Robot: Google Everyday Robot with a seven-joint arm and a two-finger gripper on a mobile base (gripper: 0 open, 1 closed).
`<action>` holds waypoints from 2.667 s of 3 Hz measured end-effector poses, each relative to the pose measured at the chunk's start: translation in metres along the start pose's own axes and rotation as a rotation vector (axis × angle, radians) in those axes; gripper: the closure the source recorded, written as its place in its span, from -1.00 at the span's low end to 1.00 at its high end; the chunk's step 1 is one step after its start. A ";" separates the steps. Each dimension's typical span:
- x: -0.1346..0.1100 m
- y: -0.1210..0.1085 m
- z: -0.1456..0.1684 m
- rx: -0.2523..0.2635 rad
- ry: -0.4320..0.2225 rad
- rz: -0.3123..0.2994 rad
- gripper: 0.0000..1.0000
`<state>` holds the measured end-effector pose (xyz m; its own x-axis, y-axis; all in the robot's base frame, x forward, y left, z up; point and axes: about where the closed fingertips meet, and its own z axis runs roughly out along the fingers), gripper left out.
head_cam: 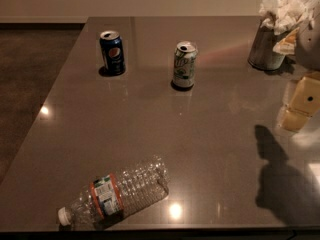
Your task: Knock 7up can over
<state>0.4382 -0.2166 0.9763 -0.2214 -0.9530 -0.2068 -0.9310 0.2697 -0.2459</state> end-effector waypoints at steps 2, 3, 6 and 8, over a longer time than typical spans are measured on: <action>-0.005 -0.010 0.009 0.009 0.011 0.040 -1.00; -0.020 -0.036 0.033 0.033 -0.023 0.162 -1.00; -0.109 -0.098 0.091 0.117 -0.363 0.488 -1.00; -0.151 -0.120 0.132 0.115 -0.472 0.497 -1.00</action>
Offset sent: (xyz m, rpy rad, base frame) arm 0.0371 0.0074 -0.0206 -0.0022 0.0215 -0.1246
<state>0.6215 -0.0864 0.9116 -0.4394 -0.5575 -0.7044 -0.7095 0.6963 -0.1085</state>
